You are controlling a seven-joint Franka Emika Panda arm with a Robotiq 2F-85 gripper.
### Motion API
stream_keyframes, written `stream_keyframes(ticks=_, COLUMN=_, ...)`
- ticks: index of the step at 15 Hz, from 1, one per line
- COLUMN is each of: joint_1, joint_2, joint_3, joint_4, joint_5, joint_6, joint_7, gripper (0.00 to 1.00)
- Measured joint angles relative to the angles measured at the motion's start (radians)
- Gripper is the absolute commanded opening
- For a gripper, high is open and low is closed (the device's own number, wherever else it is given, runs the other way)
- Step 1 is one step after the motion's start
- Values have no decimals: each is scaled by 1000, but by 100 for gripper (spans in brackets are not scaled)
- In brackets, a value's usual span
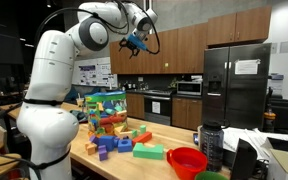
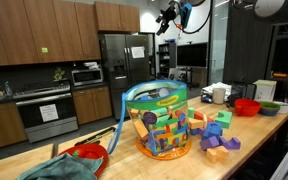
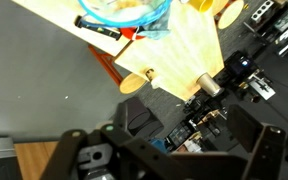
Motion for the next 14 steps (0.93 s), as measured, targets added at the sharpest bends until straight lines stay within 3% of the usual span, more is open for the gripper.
stream_keyframes(ticks=5, joint_1=-26, joint_2=12, joint_3=-5, joint_4=-6, joint_5=-50, joint_6=-181, joint_7=-4, gripper=100)
stream_keyframes(ticks=10, joint_1=4, joint_2=25, joint_3=3, joint_4=-17, joint_5=-293, joint_6=-321, joint_7=-181, gripper=100)
stream_keyframes(ticks=14, joint_1=59, joint_2=24, joint_3=17, joint_4=-44, joint_5=-497, joint_6=-290, joint_7=-371, gripper=100)
